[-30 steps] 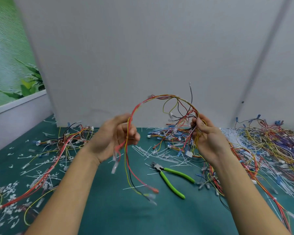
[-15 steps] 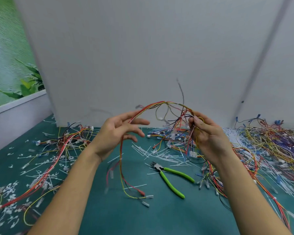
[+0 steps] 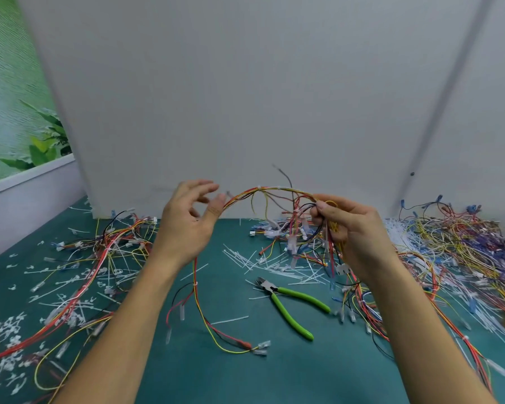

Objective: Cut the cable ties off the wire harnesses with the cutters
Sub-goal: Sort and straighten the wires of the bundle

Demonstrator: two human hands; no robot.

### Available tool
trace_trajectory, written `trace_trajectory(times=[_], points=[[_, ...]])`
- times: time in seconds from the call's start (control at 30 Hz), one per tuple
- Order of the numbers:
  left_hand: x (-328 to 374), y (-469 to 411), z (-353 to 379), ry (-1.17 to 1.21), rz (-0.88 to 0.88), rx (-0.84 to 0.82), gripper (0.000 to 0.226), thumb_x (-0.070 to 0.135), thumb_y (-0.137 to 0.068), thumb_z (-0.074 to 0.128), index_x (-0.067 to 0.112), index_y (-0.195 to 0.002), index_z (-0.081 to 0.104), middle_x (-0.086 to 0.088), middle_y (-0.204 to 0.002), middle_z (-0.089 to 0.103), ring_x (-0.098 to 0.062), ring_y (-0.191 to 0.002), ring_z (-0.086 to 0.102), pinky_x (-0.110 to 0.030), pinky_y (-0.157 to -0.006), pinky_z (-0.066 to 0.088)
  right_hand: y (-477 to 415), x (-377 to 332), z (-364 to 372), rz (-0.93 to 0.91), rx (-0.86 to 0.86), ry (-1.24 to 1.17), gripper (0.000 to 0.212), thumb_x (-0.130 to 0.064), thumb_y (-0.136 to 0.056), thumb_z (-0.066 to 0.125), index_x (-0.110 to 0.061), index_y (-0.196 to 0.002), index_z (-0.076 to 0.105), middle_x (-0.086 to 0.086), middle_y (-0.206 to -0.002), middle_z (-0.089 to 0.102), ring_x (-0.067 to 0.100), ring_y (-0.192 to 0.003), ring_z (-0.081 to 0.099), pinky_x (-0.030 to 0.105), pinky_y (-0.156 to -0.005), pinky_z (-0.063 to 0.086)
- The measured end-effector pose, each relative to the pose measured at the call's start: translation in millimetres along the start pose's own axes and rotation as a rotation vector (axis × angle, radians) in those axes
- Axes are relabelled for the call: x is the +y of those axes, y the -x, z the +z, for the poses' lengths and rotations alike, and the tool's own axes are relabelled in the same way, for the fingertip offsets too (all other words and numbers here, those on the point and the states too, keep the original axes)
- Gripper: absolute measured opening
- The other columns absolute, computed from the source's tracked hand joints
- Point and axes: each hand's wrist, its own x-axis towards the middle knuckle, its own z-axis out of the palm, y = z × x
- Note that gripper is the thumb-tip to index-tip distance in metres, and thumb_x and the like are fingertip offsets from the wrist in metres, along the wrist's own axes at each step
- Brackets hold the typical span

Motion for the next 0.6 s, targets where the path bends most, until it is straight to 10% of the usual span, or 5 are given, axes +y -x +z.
trace_trajectory(times=[0.1,0.33,0.6], points=[[10.4,4.2,3.9,-0.043,0.175,-0.021,0.039,0.045,-0.094,0.060,0.022,-0.125,0.068,0.013,-0.127,0.061,0.003,-0.110,0.056,-0.010,-0.085,0.042,5.1,-0.8,7.4,-0.015,-0.071,0.112,0.023,-0.027,-0.077,0.076,-0.021,-0.098,0.084,0.006,-0.086,0.077,0.013,-0.079,0.066,0.018,-0.061,0.045],[23.8,15.7,19.1,0.083,0.081,-0.193,0.014,0.023,-0.096,0.066,0.015,-0.095,0.077,0.001,-0.077,0.073,-0.014,-0.072,0.068,-0.035,-0.072,0.056,10.7,0.8,18.2,0.042,-0.127,0.128,0.026,-0.025,-0.082,0.077,-0.009,-0.102,0.080,0.014,-0.089,0.078,0.009,-0.068,0.065,0.013,-0.045,0.038],[28.2,19.6,28.4,0.030,0.232,-0.265,0.037,0.030,-0.096,0.066,0.021,-0.131,0.066,0.012,-0.122,0.068,0.001,-0.117,0.057,-0.015,-0.101,0.041,7.9,4.8,23.2,0.126,-0.247,0.045,0.023,-0.027,-0.081,0.076,-0.010,-0.095,0.082,0.008,-0.084,0.075,0.004,-0.063,0.063,0.011,-0.039,0.034]])
